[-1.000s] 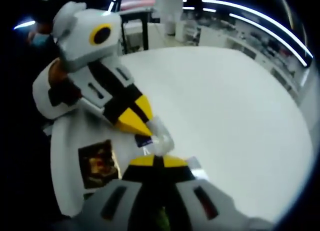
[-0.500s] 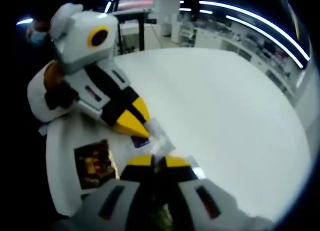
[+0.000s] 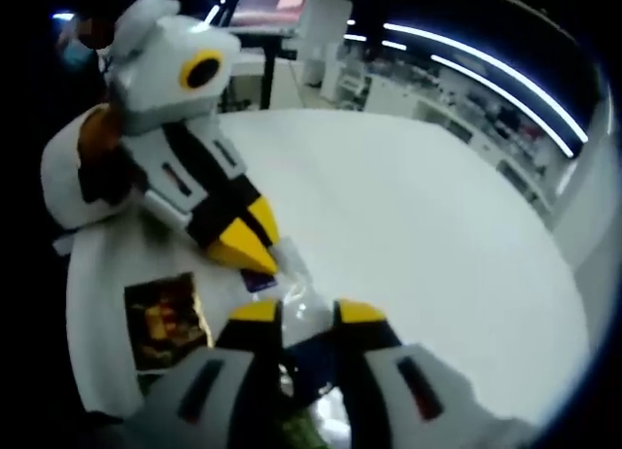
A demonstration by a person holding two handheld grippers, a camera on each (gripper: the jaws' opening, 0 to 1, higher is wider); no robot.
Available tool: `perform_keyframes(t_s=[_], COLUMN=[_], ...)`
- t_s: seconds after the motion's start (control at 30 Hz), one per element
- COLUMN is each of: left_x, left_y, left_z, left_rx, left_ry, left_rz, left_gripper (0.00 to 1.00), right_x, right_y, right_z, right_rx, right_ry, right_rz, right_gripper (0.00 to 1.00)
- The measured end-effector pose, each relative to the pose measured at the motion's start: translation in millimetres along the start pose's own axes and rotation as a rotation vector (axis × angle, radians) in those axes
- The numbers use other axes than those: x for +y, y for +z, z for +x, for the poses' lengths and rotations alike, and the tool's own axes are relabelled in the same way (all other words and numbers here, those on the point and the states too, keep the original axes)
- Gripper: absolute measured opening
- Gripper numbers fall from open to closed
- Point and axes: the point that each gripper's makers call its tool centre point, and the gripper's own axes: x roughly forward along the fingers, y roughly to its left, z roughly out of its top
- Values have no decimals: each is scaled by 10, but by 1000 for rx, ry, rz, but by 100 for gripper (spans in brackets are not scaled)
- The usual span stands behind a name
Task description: Arrange the skincare products in the storage area until every visible bottle or jar stands upright without overlapping.
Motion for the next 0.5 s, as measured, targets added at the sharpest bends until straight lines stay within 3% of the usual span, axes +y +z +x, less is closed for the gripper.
perform_keyframes(t_s=[0.27, 0.5], left_x=[-43, -24], left_y=[-6, -3], left_z=[9, 2], left_rx=[-7, -11], left_ry=[0, 3], left_rz=[-18, -31], left_gripper=[2, 3], right_x=[78, 154], right_y=[24, 2], right_z=[-14, 15], right_rx=[-39, -47], right_ry=[16, 56], right_rz=[-22, 27], right_gripper=[8, 0])
